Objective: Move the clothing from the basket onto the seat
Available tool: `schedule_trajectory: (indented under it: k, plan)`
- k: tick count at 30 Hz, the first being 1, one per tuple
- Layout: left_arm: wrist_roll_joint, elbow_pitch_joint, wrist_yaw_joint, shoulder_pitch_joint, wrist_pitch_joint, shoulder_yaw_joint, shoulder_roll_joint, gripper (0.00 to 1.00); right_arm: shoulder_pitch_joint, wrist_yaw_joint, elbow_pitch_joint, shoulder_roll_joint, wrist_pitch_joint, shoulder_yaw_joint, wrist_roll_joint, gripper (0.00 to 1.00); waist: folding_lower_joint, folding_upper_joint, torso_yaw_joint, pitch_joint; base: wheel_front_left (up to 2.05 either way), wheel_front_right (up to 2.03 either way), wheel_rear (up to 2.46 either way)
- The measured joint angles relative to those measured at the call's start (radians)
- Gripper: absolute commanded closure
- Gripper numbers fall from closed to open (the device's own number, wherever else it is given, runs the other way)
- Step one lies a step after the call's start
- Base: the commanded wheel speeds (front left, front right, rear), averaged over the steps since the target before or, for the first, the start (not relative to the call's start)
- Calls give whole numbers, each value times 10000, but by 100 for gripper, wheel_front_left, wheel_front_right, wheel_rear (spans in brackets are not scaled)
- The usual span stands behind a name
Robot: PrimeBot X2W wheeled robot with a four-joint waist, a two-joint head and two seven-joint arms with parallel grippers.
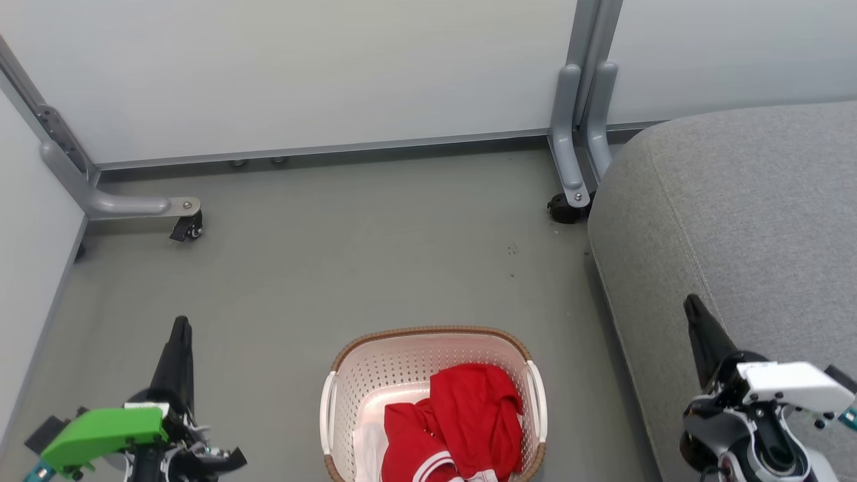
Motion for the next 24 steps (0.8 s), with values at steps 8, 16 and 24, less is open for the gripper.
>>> schedule_trajectory:
  k: [8, 16, 24]
  plan:
    - [407, 257, 0, 352, -221, -155, -65, 0, 359, -6, 205, 75, -201, 182, -290, 0, 0, 0, -2, 0, 0, 0, 0]
    - [2174, -257, 0, 362, -594, -395, -67, 0, 361, -6, -157, 73, -594, 341, -1893, 0, 0, 0, -2, 16, 0, 0, 0]
    - [4013, -696, 226, 389, -949, -842, -65, 0, 440, -4, -462, 65, -947, 709, -3871, 0, 0, 0, 3, 26, 0, 0, 0]
